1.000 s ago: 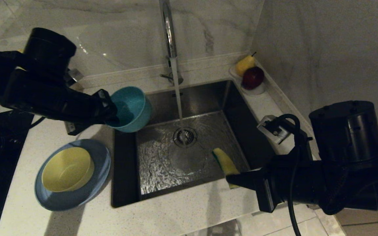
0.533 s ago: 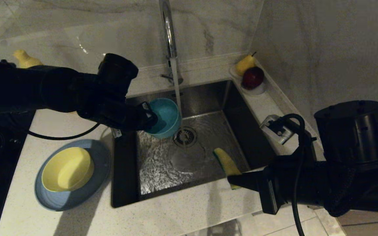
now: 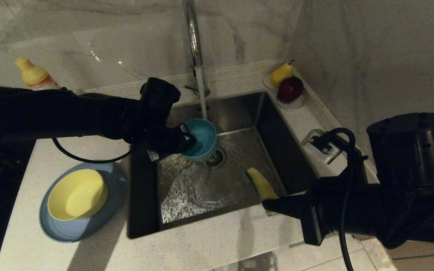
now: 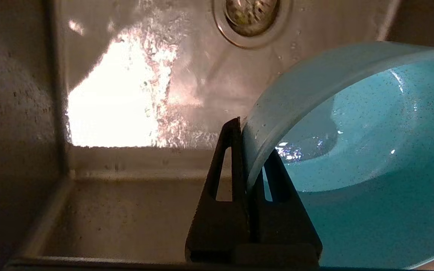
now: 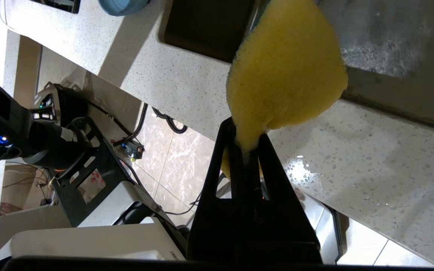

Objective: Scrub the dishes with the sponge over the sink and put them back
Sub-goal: Wash the bowl

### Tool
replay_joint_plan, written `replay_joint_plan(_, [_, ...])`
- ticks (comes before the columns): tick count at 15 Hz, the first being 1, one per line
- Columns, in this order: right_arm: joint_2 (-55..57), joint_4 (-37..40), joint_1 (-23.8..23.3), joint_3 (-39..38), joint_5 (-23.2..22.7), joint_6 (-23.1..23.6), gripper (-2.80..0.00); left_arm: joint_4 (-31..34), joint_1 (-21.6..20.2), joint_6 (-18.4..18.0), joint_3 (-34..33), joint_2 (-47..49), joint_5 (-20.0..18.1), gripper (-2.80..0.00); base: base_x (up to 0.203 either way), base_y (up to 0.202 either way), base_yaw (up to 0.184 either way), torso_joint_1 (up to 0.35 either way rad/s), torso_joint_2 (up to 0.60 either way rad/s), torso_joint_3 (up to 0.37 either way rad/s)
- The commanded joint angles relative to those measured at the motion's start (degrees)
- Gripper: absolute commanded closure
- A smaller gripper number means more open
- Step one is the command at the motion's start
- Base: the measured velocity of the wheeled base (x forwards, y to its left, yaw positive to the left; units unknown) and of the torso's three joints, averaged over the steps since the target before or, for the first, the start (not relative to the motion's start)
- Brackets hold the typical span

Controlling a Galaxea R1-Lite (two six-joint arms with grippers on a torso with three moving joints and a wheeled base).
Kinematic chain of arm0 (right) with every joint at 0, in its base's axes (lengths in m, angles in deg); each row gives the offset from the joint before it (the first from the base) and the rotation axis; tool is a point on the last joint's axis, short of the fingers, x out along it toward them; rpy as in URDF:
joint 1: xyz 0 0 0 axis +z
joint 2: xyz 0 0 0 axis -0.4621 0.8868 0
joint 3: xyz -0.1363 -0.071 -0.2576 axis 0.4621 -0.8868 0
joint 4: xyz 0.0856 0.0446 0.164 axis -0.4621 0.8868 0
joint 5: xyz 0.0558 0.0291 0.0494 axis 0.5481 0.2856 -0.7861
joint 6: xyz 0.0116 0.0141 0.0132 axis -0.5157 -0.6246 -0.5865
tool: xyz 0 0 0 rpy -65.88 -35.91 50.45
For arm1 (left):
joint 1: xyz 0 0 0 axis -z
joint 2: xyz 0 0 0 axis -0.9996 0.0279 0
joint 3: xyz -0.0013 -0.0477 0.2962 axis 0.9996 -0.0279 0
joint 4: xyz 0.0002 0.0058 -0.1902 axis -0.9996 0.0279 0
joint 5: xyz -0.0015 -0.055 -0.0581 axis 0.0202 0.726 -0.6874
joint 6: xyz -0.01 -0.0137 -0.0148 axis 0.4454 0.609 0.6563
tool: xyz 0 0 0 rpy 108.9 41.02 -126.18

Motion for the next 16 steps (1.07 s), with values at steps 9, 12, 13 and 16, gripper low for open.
replay_joint_plan(9, [-0.21,-0.2,-1.93,-1.47,-0.35,-0.09,0.0,-2.6,0.78,1.36,3.91,6.19,2.75,0.0,0.0,0.0,0.0,0.0,0.0,0.0])
replay_joint_plan(12, [0.14,-0.18,-2.01,-1.67,-0.34,-0.09,0.0,-2.41,0.97,1.38,2.41,4.85,2.94,0.0,0.0,0.0,0.0,0.0,0.0,0.0])
replay_joint_plan(13, [-0.03,-0.2,-2.01,-2.21,-0.34,-0.09,0.0,-2.31,0.91,1.37,2.22,4.5,2.96,0.0,0.0,0.0,0.0,0.0,0.0,0.0])
replay_joint_plan(16, [-1.06,0.06,-2.28,-2.86,-0.43,-0.01,0.0,-2.22,0.97,1.53,0.61,3.06,2.89,0.0,0.0,0.0,0.0,0.0,0.0,0.0])
